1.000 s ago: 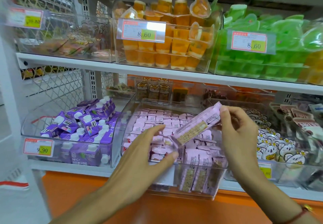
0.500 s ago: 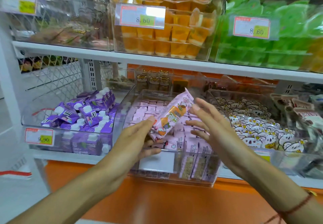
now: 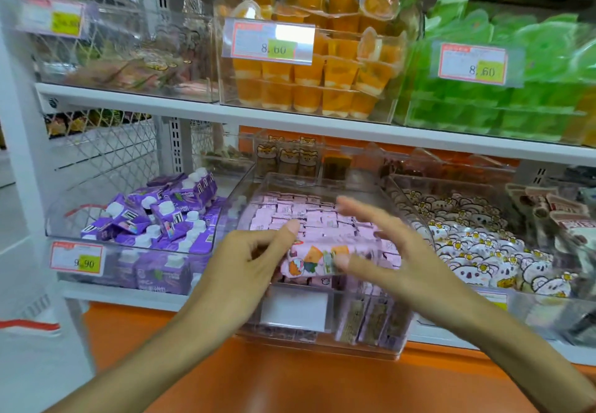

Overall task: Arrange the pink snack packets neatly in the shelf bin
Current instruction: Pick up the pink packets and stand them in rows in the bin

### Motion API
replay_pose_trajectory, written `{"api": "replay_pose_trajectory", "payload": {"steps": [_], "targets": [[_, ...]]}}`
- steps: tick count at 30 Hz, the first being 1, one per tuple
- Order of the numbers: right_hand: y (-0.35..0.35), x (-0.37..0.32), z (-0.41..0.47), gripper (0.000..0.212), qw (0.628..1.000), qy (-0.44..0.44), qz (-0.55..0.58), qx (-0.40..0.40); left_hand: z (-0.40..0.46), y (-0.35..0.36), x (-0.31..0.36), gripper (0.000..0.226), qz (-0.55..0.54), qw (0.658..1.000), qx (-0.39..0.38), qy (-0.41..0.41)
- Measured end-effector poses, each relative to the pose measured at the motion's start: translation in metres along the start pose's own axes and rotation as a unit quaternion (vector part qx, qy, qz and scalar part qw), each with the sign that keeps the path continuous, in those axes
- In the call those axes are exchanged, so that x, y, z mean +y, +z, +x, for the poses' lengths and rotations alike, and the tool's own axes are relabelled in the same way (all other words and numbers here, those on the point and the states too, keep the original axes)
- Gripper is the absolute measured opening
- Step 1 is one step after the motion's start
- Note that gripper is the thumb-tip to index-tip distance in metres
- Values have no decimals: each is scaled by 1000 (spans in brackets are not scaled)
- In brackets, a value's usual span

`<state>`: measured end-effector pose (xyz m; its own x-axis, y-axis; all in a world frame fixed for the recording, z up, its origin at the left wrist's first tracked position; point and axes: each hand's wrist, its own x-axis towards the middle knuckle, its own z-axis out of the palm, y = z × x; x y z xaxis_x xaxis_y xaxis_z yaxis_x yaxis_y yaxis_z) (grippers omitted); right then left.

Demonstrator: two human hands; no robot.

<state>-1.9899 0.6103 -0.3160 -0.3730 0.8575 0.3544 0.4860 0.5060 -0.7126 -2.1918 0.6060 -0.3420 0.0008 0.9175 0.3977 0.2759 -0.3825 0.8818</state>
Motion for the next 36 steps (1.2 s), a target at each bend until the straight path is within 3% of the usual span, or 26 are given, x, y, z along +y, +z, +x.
{"api": "replay_pose_trajectory", "payload": {"steps": [3,6,9,11,15,18,23,27,31,36], "targets": [[3,-2,-2,47,984,-84,-154,-13,1,1,0,63,7,998,15,61],[-3,-4,2,38,971,-113,-202,58,3,1,-2,49,-27,998,7,54],[-11,4,6,29,989,-38,37,140,2,3,-12,31,53,996,-13,64],[-11,15,10,35,963,31,229,142,-1,3,-18,25,163,980,-53,104],[2,25,12,61,921,86,359,123,-3,5,-25,32,346,900,-147,221],[12,28,11,63,947,63,301,93,0,4,-29,27,396,869,-169,246],[14,28,7,48,981,12,186,53,3,-2,-33,27,387,885,-142,214],[5,28,5,49,999,-22,14,20,3,-1,-29,29,407,880,-144,199],[2,37,0,40,991,-52,-119,-17,0,0,-27,31,423,874,-148,186],[13,43,3,31,953,-87,-289,-30,-1,1,-26,30,423,876,-148,178]]}}
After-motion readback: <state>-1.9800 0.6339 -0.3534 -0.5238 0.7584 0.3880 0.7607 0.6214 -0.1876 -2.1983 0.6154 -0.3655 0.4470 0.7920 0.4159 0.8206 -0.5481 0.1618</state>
